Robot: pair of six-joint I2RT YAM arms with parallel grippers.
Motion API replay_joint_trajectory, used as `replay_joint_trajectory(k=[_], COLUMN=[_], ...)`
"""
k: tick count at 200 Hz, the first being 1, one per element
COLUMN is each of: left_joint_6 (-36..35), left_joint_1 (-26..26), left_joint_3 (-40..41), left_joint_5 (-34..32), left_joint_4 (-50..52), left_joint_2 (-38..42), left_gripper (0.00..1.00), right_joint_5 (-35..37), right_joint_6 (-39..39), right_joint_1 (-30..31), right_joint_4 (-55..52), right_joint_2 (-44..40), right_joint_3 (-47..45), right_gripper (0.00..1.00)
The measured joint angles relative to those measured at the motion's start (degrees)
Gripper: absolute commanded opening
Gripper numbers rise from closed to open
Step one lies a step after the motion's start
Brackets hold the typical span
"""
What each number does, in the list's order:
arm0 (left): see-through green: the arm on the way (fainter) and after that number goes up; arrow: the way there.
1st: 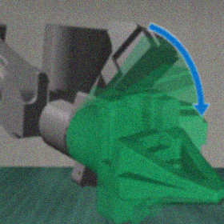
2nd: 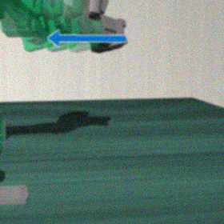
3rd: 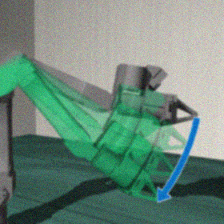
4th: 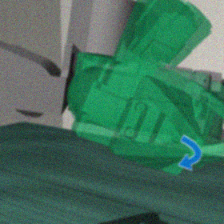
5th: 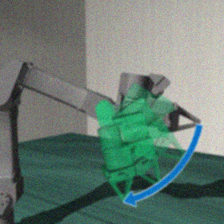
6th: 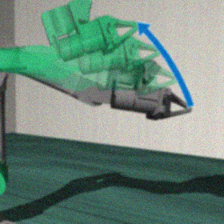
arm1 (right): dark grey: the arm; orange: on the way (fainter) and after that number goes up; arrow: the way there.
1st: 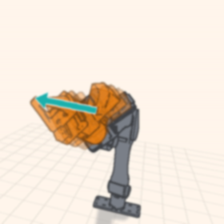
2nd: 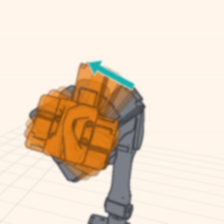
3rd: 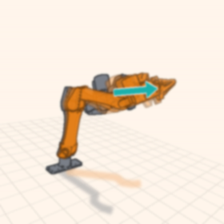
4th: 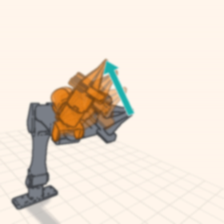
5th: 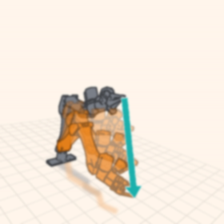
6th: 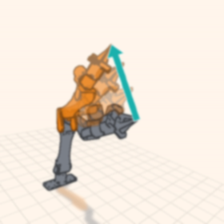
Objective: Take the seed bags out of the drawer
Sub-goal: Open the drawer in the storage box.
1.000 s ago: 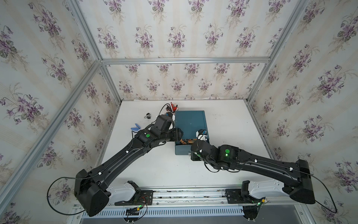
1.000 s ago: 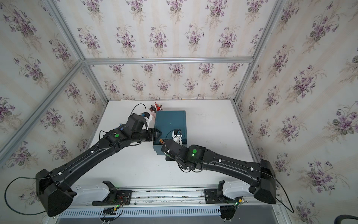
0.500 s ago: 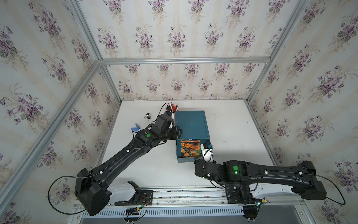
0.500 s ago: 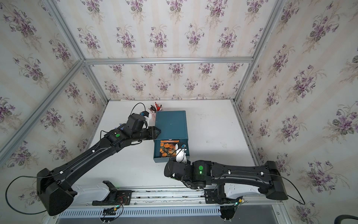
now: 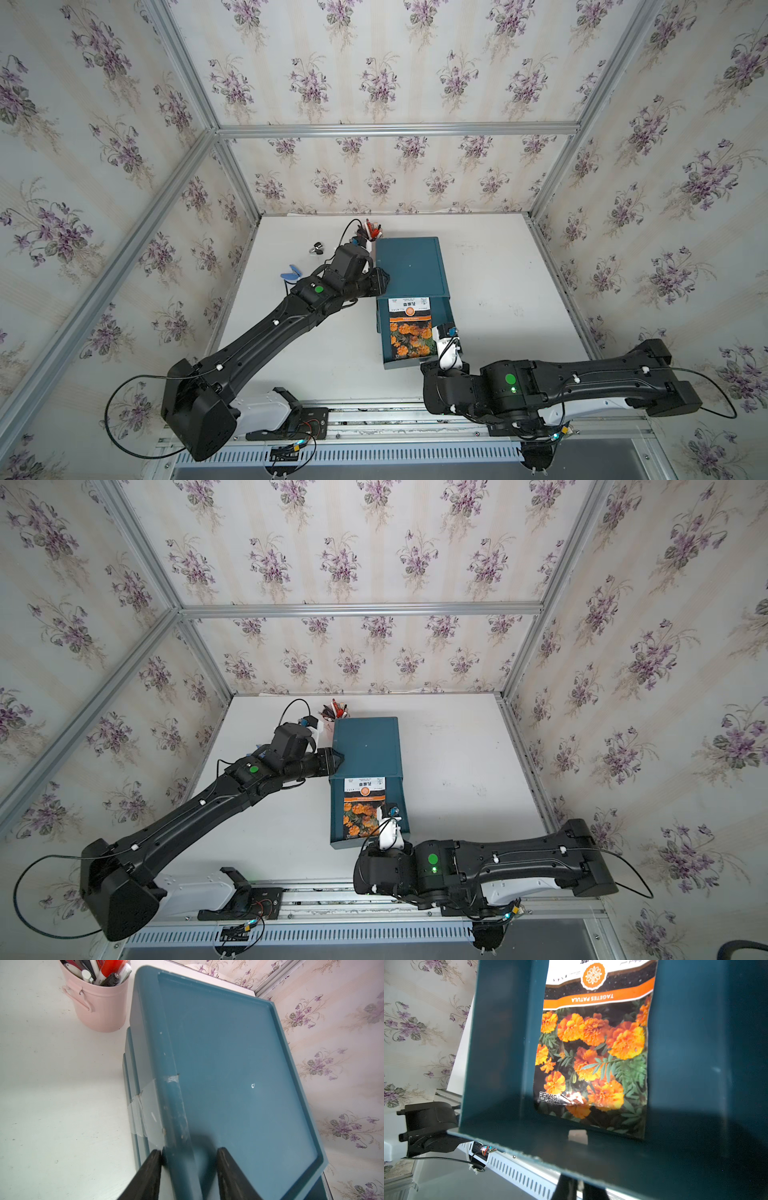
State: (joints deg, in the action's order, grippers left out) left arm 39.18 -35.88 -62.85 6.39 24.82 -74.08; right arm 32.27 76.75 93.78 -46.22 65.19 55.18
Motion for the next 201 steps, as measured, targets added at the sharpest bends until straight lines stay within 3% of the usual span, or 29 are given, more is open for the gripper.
replay_joint_trajectory(k=[16,41,97,166,201], left_joint_6=[0.00,0.00,0.20,0.57,0.61], left_joint_1=[0.17,0.22,0.24,0.28,0.28], left_joint_3=[0.13,0.28,1.40,2.21,2.91], left_joint_5=[0.02,0.00,0.07,0.52,0.57], left_joint_4=[-0.17,-0.22,-1.60,-2.97,-3.58], left_joint_2=[0.11,0.24,0.79,0.98,1.38], left_gripper=[0.46,0.46,0.45,0.44,0.44], right_joint_5=[-0.15,-0.07,-0.17,2.75,1.86], right_joint_6=[-0.09,-0.81,-3.41,-4.81,-4.98], right_joint_1=[0.02,0.07,0.09,-3.56,-3.93], right_joint_4=[-0.35,-0.70,-0.15,-0.76,1.29], right_joint_2=[-0.04,0.15,6.34,5.05,5.84], right_joint_3=[0.52,1.22,4.63,7.52,4.24], right_gripper=[0.04,0.01,0.01,0.00,0.00])
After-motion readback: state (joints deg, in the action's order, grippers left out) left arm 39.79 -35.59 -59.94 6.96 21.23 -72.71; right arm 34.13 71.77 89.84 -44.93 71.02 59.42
